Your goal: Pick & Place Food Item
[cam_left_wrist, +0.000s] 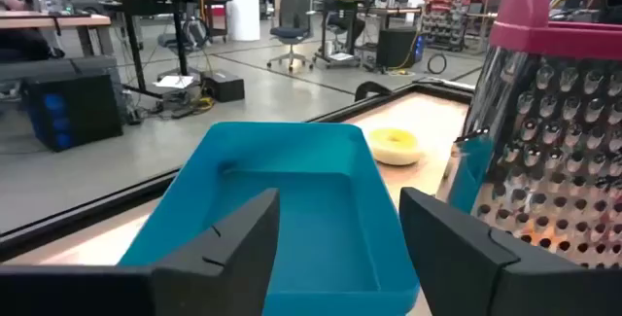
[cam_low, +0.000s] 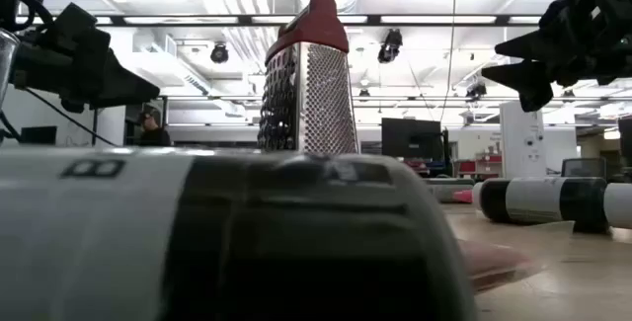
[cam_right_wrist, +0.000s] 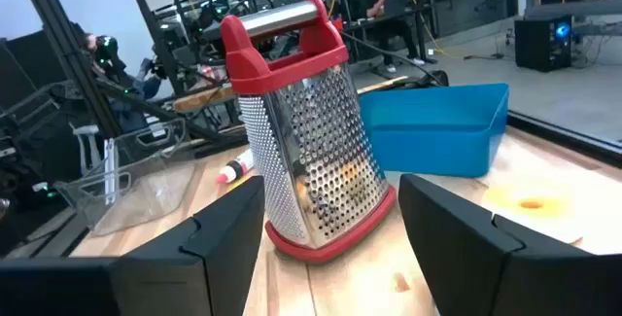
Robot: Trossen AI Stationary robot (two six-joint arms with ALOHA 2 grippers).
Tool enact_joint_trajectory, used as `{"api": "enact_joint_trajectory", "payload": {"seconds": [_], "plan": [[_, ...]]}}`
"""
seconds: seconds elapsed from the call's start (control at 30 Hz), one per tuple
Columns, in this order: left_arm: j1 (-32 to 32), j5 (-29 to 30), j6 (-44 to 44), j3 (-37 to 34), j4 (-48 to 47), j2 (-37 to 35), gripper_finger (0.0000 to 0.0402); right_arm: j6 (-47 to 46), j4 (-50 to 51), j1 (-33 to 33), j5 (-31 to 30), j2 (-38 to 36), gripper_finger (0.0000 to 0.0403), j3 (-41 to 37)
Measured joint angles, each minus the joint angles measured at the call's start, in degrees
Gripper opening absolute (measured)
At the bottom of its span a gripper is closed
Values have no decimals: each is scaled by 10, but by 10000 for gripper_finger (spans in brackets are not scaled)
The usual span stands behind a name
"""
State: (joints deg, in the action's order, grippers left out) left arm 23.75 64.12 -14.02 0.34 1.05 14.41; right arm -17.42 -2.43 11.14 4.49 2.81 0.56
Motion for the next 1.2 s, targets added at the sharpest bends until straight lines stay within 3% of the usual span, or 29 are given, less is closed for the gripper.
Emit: {"api": "enact_joint_trajectory", "payload": {"seconds": [0.4, 0.93, 1.07, 1.2], "plan": [[0, -58, -4, 0, 14, 0, 218, -19, 1, 0, 0, 0, 235, 0], [0, -58, 2, 0, 15, 0, 218, 9, 0, 0, 3, 0, 235, 0], [0, -58, 11, 0, 15, 0, 218, -48, -17, 0, 3, 0, 235, 0], [0, -59, 12, 0, 13, 0, 218, -47, -26, 0, -5, 0, 235, 0]]}}
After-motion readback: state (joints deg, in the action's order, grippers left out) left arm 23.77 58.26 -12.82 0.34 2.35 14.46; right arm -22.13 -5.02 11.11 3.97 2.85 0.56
